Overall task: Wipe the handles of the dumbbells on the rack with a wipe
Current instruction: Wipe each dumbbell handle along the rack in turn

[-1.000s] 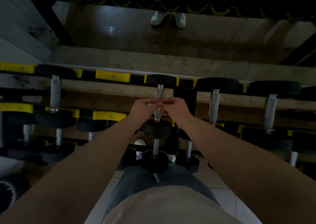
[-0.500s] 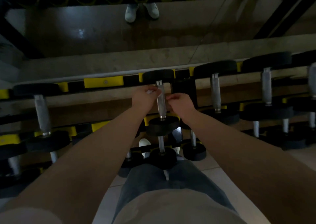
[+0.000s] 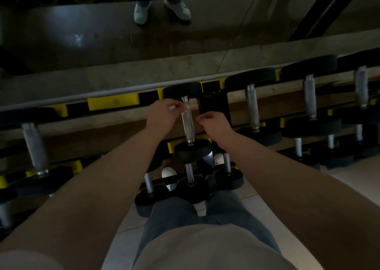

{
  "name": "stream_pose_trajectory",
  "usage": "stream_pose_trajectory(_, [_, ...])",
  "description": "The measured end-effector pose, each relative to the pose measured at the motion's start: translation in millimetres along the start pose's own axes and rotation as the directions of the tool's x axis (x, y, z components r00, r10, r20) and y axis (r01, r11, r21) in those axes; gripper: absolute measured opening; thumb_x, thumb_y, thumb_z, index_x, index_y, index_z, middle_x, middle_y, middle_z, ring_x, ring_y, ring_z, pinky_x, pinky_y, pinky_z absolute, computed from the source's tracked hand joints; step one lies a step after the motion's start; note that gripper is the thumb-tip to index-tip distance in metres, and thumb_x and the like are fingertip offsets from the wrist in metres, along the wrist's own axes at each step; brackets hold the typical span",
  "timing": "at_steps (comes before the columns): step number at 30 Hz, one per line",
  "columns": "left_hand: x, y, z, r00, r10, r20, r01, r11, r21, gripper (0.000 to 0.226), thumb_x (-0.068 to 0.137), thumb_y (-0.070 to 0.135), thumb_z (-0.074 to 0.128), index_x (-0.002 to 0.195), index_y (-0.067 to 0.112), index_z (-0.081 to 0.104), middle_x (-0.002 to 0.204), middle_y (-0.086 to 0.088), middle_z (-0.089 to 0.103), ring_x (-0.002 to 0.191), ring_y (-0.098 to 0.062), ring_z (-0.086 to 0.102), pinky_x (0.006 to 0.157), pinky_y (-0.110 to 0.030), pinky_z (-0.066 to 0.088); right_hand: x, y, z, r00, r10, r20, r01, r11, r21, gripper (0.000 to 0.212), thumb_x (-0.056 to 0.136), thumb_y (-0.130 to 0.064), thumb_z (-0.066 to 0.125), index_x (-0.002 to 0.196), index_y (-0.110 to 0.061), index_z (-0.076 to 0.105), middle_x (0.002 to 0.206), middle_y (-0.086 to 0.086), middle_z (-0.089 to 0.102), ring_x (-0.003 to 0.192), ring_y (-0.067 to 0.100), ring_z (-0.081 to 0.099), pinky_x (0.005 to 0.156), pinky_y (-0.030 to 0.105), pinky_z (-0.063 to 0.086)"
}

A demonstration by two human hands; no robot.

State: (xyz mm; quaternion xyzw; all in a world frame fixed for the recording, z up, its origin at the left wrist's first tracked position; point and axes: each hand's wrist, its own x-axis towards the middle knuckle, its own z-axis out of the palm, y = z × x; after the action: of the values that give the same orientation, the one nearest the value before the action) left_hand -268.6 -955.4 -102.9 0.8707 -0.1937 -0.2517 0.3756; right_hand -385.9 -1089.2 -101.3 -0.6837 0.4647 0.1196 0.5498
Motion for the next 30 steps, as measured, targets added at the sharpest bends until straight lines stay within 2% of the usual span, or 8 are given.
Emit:
stream_pose_trajectory(5, [-27,-13,20,0.969,-0.243,0.038,0.246,0.956,-0.162,0.023,0.093,0.039,0.065,0.104,0.020,0.074,0.108,0.004,0.070,0.102,-0.009,0.060,0.084,-0.023,0.041,1,-1,-5,0.999,0.007,0.045,-0.005,0.999,-0.033,0.019,0.095,-0.018,0.059,0.087,-0.033,0.068,0.105,0.000,0.069,0.105,0.021,0.064,0.093,0.042,0.056])
stream_pose_trajectory(10, [-53,-30,33,0.927,-0.295,0.232,0.312,0.949,-0.041,0.021,0.095,0.027,0.065,0.105,0.013,0.077,0.107,-0.002,0.070,0.102,-0.015,0.061,0.083,-0.027,0.045,3,-2,-4,0.990,0.085,0.114,-0.085,0.996,0.002,0.015,0.095,-0.016,0.056,0.097,-0.024,0.068,0.109,0.009,0.070,0.105,0.026,0.066,0.086,0.040,0.059])
stream_pose_trajectory(13, [-28,-16,27,0.903,-0.390,0.180,0.426,0.867,-0.260,0.014,0.094,0.012,0.062,0.100,0.013,0.075,0.104,-0.004,0.070,0.105,-0.021,0.063,0.088,-0.029,0.047,2,1,-3,0.987,0.078,0.139,-0.079,0.997,0.002,0.014,0.095,-0.015,0.057,0.102,-0.020,0.068,0.107,0.013,0.071,0.104,0.029,0.067,0.088,0.042,0.057])
stream_pose_trajectory(17, [11,0,21,0.895,-0.436,0.095,0.436,0.808,-0.396,0.018,0.094,0.011,0.059,0.096,0.025,0.070,0.101,-0.001,0.067,0.099,-0.022,0.063,0.093,-0.038,0.052,-1,-3,-9,0.986,0.069,0.153,-0.076,0.996,0.039,0.012,0.099,-0.015,0.055,0.096,-0.022,0.066,0.100,0.007,0.070,0.094,0.019,0.067,0.069,0.028,0.055])
stream_pose_trajectory(21, [-3,-9,23,0.900,-0.339,0.273,0.392,0.904,-0.170,0.019,0.095,0.005,0.053,0.106,0.007,0.069,0.095,-0.009,0.061,0.087,-0.019,0.055,0.073,-0.027,0.045,-2,-4,-12,0.983,0.099,0.156,-0.107,0.993,0.041,0.017,0.101,-0.016,0.055,0.114,-0.013,0.066,0.094,0.001,0.067,0.083,0.012,0.063,0.062,0.024,0.049])
stream_pose_trajectory(25, [-19,-25,25,0.797,-0.322,0.512,0.294,0.946,0.137,0.015,0.094,0.010,0.060,0.095,0.001,0.072,0.089,-0.016,0.066,0.076,-0.018,0.056,0.060,-0.024,0.041,-4,-5,-10,0.981,0.132,0.142,-0.138,0.990,0.027,0.018,0.100,-0.015,0.055,0.114,-0.012,0.065,0.097,0.006,0.067,0.085,0.015,0.063,0.067,0.025,0.053])
stream_pose_trajectory(27, [-10,-19,22,0.812,-0.351,0.466,0.369,0.928,0.055,0.012,0.092,0.010,0.064,0.095,0.001,0.072,0.085,-0.011,0.066,0.072,-0.015,0.055,0.059,-0.023,0.042,-5,-6,-10,0.980,0.129,0.153,-0.132,0.991,0.015,0.015,0.100,-0.015,0.055,0.110,-0.013,0.065,0.097,0.007,0.066,0.086,0.016,0.063,0.072,0.028,0.053])
stream_pose_trajectory(30, [17,-1,12,0.850,-0.460,0.254,0.523,0.794,-0.311,0.011,0.097,0.012,0.056,0.096,0.010,0.067,0.073,-0.007,0.058,0.059,-0.016,0.048,0.051,-0.025,0.037,-6,-11,-12,0.979,0.114,0.171,-0.121,0.992,0.026,0.015,0.101,-0.016,0.054,0.111,-0.013,0.065,0.097,0.005,0.066,0.087,0.016,0.063,0.072,0.029,0.052])
